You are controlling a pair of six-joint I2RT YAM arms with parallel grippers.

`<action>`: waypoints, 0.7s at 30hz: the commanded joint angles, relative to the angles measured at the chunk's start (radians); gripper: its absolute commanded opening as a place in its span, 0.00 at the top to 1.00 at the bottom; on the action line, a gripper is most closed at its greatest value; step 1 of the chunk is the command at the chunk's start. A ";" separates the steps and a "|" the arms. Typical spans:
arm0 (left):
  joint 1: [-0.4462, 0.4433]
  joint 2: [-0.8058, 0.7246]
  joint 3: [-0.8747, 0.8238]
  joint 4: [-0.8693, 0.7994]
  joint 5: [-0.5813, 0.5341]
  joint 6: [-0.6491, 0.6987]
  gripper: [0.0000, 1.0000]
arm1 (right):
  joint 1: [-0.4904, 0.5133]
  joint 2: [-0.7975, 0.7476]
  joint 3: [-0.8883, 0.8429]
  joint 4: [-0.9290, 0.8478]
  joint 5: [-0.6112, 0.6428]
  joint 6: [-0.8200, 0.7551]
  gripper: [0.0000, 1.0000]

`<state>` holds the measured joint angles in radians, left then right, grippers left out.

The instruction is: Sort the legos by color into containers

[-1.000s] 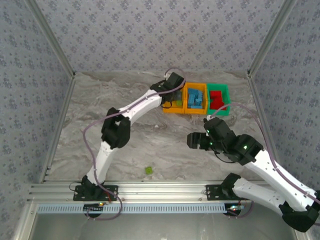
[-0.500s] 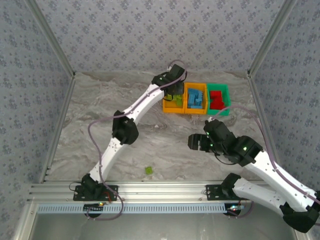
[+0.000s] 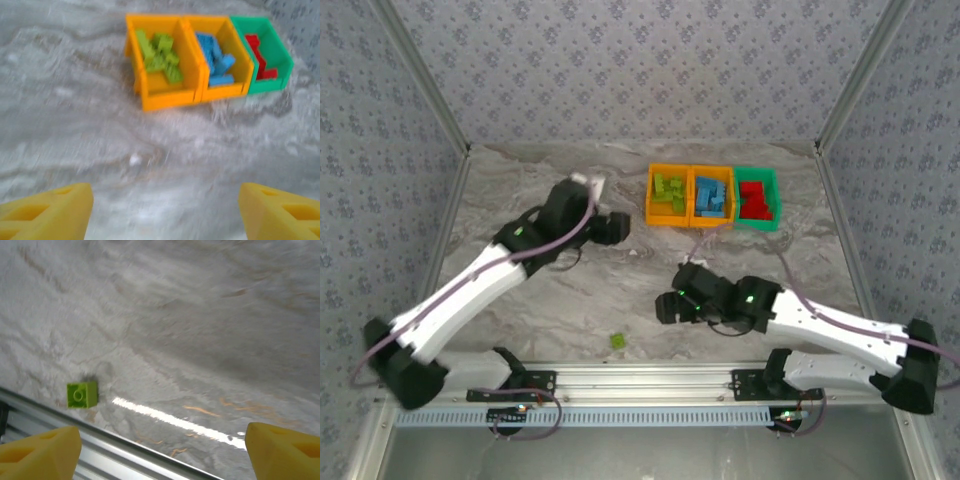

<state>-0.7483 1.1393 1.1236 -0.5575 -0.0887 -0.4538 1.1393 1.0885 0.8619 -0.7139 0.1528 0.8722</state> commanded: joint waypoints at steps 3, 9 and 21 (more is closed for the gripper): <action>-0.010 -0.282 -0.221 -0.262 0.050 -0.063 0.16 | 0.134 0.156 0.019 0.155 -0.009 0.055 0.12; -0.013 -0.462 -0.367 -0.456 0.175 -0.277 0.10 | 0.199 0.399 0.125 0.216 -0.105 -0.008 0.14; -0.023 -0.526 -0.482 -0.569 0.274 -0.380 0.01 | 0.203 0.665 0.225 0.305 -0.095 -0.029 0.31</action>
<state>-0.7666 0.6174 0.6289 -1.0824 0.1539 -0.8131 1.3403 1.7290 1.0569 -0.4126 0.0257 0.8509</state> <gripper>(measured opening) 0.989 0.705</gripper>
